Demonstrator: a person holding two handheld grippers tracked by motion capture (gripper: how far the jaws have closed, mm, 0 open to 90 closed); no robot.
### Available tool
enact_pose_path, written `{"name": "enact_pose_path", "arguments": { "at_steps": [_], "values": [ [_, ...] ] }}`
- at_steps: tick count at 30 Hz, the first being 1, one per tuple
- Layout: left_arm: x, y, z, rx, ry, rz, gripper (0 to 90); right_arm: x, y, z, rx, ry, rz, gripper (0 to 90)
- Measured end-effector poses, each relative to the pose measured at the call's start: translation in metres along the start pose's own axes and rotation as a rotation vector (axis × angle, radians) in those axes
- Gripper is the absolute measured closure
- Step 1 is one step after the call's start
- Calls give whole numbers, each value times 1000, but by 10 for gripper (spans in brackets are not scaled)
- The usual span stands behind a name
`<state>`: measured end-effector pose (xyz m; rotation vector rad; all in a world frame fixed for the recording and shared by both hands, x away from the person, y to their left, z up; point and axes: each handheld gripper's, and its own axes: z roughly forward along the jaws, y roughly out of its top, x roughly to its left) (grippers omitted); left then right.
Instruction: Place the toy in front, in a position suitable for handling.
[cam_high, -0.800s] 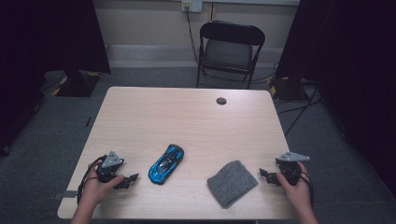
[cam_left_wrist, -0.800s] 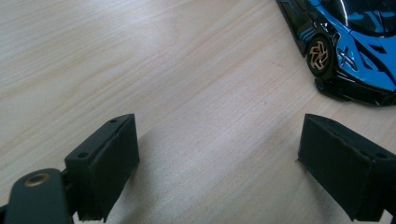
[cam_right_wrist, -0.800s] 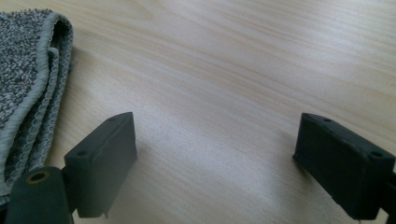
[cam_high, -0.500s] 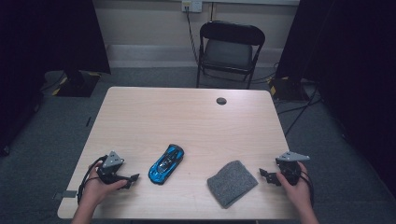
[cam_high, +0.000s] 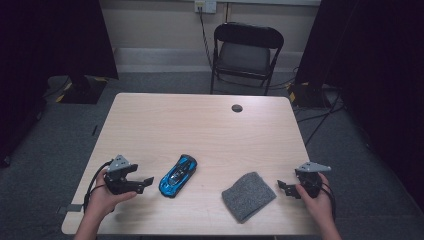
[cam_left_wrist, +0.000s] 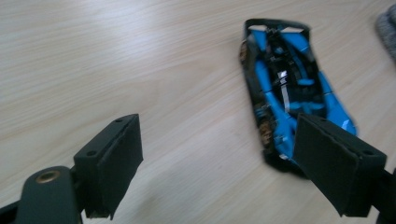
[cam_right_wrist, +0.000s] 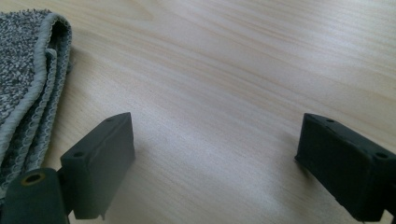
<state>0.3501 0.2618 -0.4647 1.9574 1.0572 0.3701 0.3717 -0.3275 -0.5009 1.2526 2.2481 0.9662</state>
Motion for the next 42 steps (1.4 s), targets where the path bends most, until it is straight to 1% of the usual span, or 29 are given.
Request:
{"name": "enact_pose_path", "arguments": {
  "at_steps": [1, 2, 4, 7, 8, 9, 10, 11, 12, 13, 14, 16, 17, 19, 21, 23, 24, 26, 27, 28, 29, 30, 32, 33, 35, 37, 38, 40, 42],
  "values": [
    [0, 0, 0, 0, 0, 0, 152, 0, 0, 0, 0, 0, -1, 103],
    [-6, 7, 1, 2, 13, 6, 153, 0, 0, 0, 0, 0, 0, 102],
    [-10, 10, 2, 0, 0, 20, 154, 0, 0, 0, 0, 0, 0, 102],
    [-15, 15, 5, 10, -16, 8, 156, 0, 0, 0, 0, 0, 0, 102],
    [-19, 19, 9, 21, -29, 8, 155, 0, 0, 0, 0, 0, -1, 102],
    [-21, 20, 10, 25, -31, 10, 157, 0, 0, 0, 0, 0, 0, 103],
    [-24, 23, 13, 34, -37, 23, 157, 0, 0, 0, 0, 0, 0, 102],
    [-24, 23, 13, 34, -37, 23, 157, 0, 0, 0, 0, 0, 0, 102],
    [-28, 28, 16, 36, -45, 42, 162, 0, 0, 0, 0, 0, 0, 102],
    [-30, 30, 19, 37, -52, 51, 163, 0, 0, 0, 0, 0, -1, 102],
    [-30, 30, 19, 37, -52, 51, 163, 0, 0, 0, 0, 0, 1, 102],
    [-37, 35, 28, 40, -71, 55, 163, 0, 0, 0, 0, 0, 0, 102],
    [-37, 35, 28, 40, -71, 55, 163, 0, 0, 0, 0, 0, 0, 102],
    [-44, 39, 39, 57, -73, 69, 163, 0, 0, 0, -1, 0, 1, 102],
    [-48, 41, 45, 65, -89, 77, 163, 0, 0, 0, 0, 0, -1, 102],
    [-49, 43, 48, 67, -89, 83, 163, 0, 0, 0, 0, 0, 0, 102],
    [-51, 44, 54, 83, -92, 82, 163, 0, 0, 0, 0, 0, 0, 102],
    [-51, 44, 56, 88, -86, 78, 163, 0, 0, 0, 0, 0, 0, 102],
    [-51, 45, 63, 105, -70, 66, 163, 0, 0, 0, 0, 0, 0, 102],
    [-51, 45, 66, 107, -61, 70, 162, 0, 0, 0, 0, 0, 0, 102],
    [-51, 45, 66, 107, -61, 70, 161, 0, 0, 0, 0, 0, 0, 102],
    [-51, 45, 69, 107, -58, 62, 161, 0, 0, 0, 0, 0, 0, 102],
    [-53, 48, 75, 112, -45, 64, 161, 0, 0, 0, 0, 0, 0, 102],
    [-53, 49, 76, 113, -51, 70, 160, 0, 0, 0, 0, 0, 0, 102],
    [-55, 49, 78, 117, -56, 69, 161, 0, 0, 0, 0, 0, 0, 102],
    [-58, 52, 84, 130, -52, 87, 160, 0, 0, 0, 0, 0, 0, 102],
    [-59, 53, 86, 137, -57, 81, 160, 0, 0, 0, 0, 0, 0, 102],
    [-60, 54, 90, 152, -50, 90, 160, 0, 0, 0, 0, 0, 0, 102],
    [-61, 55, 93, 156, -45, 94, 161, 0, 0, 0, 0, 0, 1, 102]
  ]
}}
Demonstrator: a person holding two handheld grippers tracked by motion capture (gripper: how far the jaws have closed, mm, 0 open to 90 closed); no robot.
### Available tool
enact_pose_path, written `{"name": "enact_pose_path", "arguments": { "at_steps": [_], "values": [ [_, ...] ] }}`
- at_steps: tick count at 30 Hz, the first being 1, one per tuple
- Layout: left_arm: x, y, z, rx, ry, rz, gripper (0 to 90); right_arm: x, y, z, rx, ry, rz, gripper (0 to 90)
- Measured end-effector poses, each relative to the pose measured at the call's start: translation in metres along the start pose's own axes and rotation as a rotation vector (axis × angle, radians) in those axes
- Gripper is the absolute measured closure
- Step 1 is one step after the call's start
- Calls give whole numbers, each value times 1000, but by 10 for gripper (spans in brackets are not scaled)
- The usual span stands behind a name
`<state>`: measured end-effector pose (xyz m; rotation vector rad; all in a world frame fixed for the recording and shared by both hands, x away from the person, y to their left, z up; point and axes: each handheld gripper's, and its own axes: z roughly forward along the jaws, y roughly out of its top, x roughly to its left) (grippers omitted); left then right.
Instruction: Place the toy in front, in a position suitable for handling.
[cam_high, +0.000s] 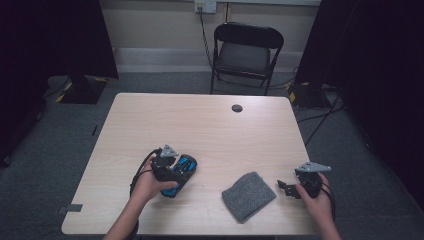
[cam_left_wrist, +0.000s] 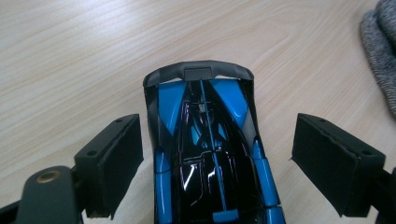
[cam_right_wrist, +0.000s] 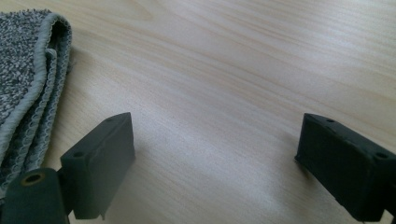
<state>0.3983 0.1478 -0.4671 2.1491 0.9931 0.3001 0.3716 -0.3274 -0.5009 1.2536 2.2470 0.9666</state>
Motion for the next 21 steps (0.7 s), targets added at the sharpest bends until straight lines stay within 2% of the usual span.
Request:
{"name": "enact_pose_path", "arguments": {
  "at_steps": [4, 9, 13, 16, 21],
  "values": [
    [-3, 3, 8, 21, 10, 8, 161, 0, 0, 0, 0, 1, -1, 102],
    [-3, 7, 18, 41, 33, -1, 152, 0, 0, 0, -1, 0, -2, 101],
    [-1, 8, 28, 79, 48, -19, 156, 0, 0, 0, -1, 0, -2, 101],
    [-2, 9, 32, 77, 41, -18, 155, 0, 0, 0, 0, 1, -3, 101],
    [-2, 9, 38, 85, 67, -24, 158, 0, 0, 1, 0, 2, -2, 101]
  ]
}}
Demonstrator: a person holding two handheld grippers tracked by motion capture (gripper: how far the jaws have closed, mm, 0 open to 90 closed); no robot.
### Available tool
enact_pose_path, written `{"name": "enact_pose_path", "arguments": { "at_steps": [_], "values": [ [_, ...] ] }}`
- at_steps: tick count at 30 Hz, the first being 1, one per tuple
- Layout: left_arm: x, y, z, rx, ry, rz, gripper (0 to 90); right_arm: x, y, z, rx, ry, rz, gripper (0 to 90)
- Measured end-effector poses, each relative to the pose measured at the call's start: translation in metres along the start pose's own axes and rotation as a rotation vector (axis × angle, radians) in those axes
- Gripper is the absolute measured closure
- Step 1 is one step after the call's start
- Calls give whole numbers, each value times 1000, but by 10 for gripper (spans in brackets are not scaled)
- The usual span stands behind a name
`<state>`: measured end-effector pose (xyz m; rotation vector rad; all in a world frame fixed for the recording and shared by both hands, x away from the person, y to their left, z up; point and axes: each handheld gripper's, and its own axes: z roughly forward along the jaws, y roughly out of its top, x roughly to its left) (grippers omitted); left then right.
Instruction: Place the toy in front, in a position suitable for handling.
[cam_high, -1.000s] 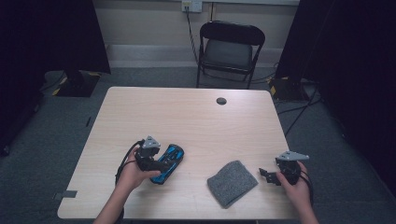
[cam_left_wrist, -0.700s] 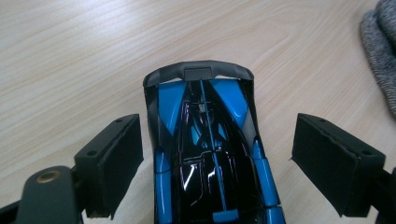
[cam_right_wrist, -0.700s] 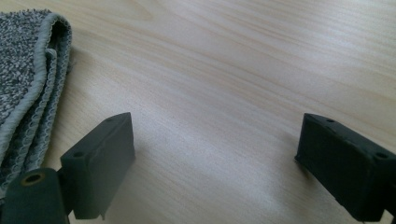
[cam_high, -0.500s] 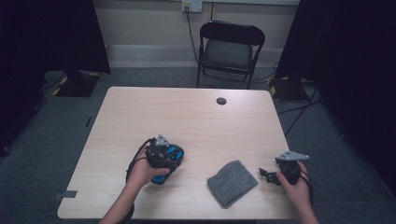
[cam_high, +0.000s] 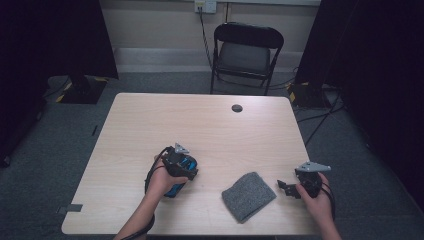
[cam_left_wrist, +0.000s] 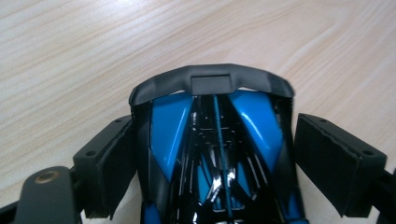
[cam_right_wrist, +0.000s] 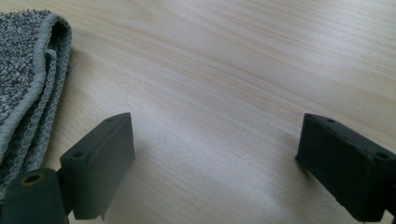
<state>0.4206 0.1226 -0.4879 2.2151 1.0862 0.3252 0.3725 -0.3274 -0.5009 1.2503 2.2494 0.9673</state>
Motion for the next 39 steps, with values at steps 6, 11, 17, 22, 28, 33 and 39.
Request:
{"name": "enact_pose_path", "arguments": {
  "at_steps": [6, 11, 17, 22, 28, 33, 39],
  "values": [
    [-2, 2, 5, -14, 32, 21, 189, 0, 0, 0, -1, 0, -1, 101],
    [-4, -1, 4, -32, 47, 11, 234, 0, 0, 0, 0, 1, -2, 100],
    [-7, -2, 2, -32, 76, -26, 247, 0, 0, 0, 0, 2, 0, 99],
    [-6, -5, 0, -41, 57, -39, 251, 0, 0, 0, 0, 2, 0, 98],
    [-6, -7, -5, -40, 50, -36, 252, 0, 0, 0, 0, 2, 1, 99],
    [-8, -4, -11, -63, 48, -40, 254, 0, 0, 0, 0, 2, 1, 99],
    [-9, 0, -16, -77, 36, -46, 254, 0, 0, 0, 0, 1, 0, 99]
  ]
}}
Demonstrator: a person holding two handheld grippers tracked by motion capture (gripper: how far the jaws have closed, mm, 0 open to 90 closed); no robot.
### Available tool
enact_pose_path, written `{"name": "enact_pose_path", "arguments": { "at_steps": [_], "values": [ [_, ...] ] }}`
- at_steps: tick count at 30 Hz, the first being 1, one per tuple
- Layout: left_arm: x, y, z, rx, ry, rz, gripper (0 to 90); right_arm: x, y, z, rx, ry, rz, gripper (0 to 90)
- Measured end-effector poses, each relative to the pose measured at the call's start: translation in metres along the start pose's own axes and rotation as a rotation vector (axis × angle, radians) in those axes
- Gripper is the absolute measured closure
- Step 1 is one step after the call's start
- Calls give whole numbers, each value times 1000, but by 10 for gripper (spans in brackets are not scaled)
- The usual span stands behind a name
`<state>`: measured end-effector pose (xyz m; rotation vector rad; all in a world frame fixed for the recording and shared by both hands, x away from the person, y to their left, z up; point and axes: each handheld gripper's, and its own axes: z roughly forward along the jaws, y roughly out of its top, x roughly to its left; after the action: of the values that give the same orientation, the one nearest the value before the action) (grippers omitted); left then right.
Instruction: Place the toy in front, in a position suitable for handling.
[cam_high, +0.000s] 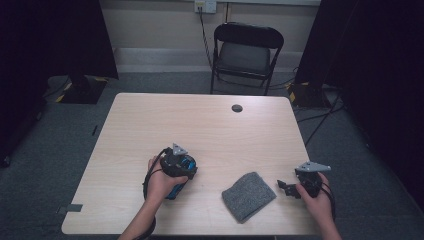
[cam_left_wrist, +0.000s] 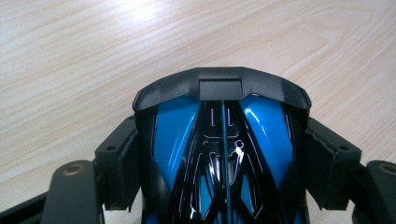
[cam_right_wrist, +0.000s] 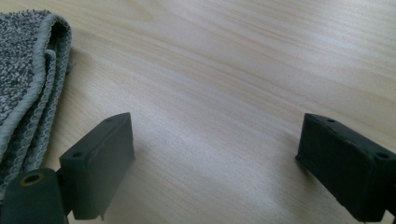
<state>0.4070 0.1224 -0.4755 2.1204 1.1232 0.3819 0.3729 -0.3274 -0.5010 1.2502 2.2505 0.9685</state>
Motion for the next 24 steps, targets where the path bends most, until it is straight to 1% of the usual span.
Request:
{"name": "enact_pose_path", "arguments": {
  "at_steps": [3, 5, 8, 9, 10, 14, 15, 19, 21, 22, 24],
  "values": [
    [-1, 2, -2, -10, -7, -9, 255, 0, 0, 0, 0, 0, 1, 98],
    [-1, 3, -3, -6, -9, 3, 255, 0, 0, 0, 0, 0, 0, 98],
    [-1, 4, -4, -11, -10, 2, 255, 0, 0, 0, 0, 0, 1, 98],
    [-1, 4, -4, -21, -13, -12, 255, 0, 0, 0, 0, 0, 1, 99],
    [-1, 5, -6, -22, -12, -9, 255, 0, 0, 0, 0, 0, 1, 98],
    [0, 8, -9, -34, -14, -24, 255, 0, 0, 0, 0, 0, 0, 98],
    [2, 11, -12, -45, -13, -27, 255, 0, 0, 0, 0, 0, 0, 99],
    [4, 16, -16, -59, -9, -34, 255, 0, 0, 0, 0, 0, 1, 99],
    [5, 22, -18, -74, -5, -32, 255, 0, 0, 0, 0, 0, 2, 99],
    [6, 27, -18, -75, -3, -26, 255, 0, 0, 0, 0, 0, 2, 99],
    [7, 33, -16, -77, -1, -27, 255, 0, 0, 0, 0, 0, 2, 98]
  ]
}}
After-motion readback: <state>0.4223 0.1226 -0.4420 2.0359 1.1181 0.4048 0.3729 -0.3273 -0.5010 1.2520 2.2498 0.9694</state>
